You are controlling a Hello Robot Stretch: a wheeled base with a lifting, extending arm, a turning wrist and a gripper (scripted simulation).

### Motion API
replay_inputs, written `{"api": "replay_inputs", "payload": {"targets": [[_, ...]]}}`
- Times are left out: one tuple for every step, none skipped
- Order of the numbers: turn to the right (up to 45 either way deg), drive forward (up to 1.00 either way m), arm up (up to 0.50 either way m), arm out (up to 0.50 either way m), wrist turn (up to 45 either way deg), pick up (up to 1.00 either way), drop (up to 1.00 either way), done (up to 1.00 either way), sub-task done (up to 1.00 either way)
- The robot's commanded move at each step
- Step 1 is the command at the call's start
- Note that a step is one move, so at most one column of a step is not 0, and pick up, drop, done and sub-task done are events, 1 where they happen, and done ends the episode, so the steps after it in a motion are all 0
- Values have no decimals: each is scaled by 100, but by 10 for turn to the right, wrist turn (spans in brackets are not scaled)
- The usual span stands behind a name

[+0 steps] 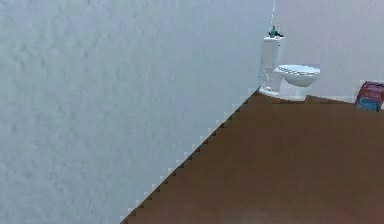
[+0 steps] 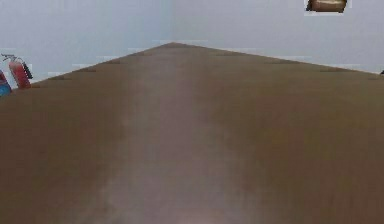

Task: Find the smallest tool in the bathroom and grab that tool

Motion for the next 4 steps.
{"api": "replay_inputs", "payload": {"targets": [[-90,0,0,0,0,0,0,0,0],[0,25,0,0,0,0,0,0,0],[-390,0,0,0,0,0,0,0,0],[0,35,0,0,0,0,0,0,0]]}}
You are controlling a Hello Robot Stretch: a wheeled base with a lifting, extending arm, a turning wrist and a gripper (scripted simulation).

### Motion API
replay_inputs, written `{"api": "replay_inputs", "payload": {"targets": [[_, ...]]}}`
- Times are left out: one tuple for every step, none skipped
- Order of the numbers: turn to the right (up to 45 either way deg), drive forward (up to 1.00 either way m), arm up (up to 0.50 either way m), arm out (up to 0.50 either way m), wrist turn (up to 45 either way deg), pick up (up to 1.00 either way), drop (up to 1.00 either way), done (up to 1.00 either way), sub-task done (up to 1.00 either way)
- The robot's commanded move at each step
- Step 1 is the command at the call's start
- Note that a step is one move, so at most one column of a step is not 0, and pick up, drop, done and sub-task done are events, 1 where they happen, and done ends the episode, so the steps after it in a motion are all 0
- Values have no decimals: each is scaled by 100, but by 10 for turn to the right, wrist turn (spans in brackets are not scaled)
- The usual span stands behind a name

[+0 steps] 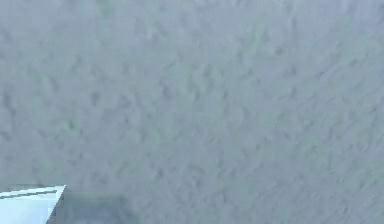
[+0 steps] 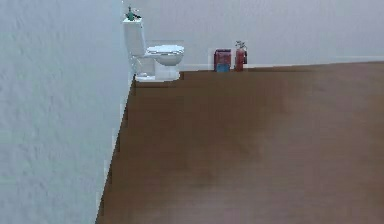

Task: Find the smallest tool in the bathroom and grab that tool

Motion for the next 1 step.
{"api": "replay_inputs", "payload": {"targets": [[-450,0,0,0,0,0,0,0,0]]}}
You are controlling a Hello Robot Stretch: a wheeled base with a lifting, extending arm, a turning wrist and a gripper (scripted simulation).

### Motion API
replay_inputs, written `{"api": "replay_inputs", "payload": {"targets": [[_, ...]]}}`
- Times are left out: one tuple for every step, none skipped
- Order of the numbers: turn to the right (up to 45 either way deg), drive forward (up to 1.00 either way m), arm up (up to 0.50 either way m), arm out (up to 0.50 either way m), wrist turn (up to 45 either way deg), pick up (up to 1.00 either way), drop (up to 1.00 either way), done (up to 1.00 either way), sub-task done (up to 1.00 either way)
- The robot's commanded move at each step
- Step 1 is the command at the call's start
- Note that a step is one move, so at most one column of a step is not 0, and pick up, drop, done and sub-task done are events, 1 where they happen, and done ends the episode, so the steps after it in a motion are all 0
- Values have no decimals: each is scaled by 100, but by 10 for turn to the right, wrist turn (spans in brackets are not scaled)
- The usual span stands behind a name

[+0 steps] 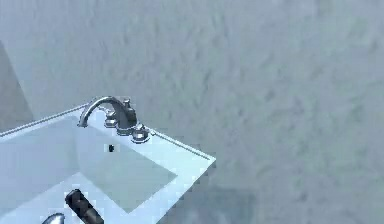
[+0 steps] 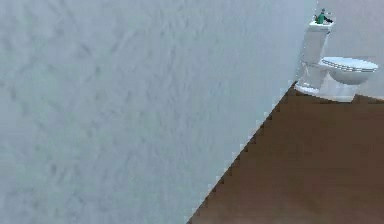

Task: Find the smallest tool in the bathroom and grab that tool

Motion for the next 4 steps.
{"api": "replay_inputs", "payload": {"targets": [[-450,0,0,0,0,0,0,0,0],[-450,0,0,0,0,0,0,0,0],[-300,0,0,0,0,0,0,0,0],[0,0,50,0,0,0,0,0,0]]}}
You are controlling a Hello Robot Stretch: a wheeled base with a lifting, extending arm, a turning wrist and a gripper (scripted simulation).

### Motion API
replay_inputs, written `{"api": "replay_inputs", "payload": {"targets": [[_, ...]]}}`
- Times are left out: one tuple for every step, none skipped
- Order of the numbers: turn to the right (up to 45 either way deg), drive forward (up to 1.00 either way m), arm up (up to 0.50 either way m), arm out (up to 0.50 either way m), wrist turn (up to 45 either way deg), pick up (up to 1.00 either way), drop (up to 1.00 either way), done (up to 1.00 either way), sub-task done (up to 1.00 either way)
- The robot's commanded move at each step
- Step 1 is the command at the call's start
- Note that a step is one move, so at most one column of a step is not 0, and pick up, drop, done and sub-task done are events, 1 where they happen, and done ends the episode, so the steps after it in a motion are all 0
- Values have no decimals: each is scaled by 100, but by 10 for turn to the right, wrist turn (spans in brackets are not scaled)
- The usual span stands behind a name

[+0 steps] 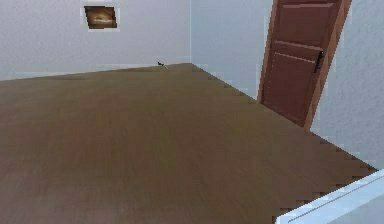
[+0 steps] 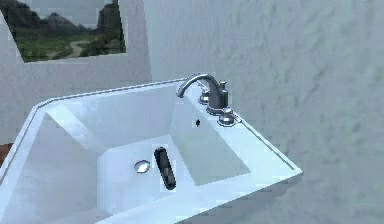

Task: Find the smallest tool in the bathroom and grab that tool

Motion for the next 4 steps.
{"api": "replay_inputs", "payload": {"targets": [[0,0,38,0,0,0,0,0,0],[0,0,0,16,0,0,0,0,0],[0,0,0,0,450,0,0,0,0],[0,0,0,0,450,0,0,0,0]]}}
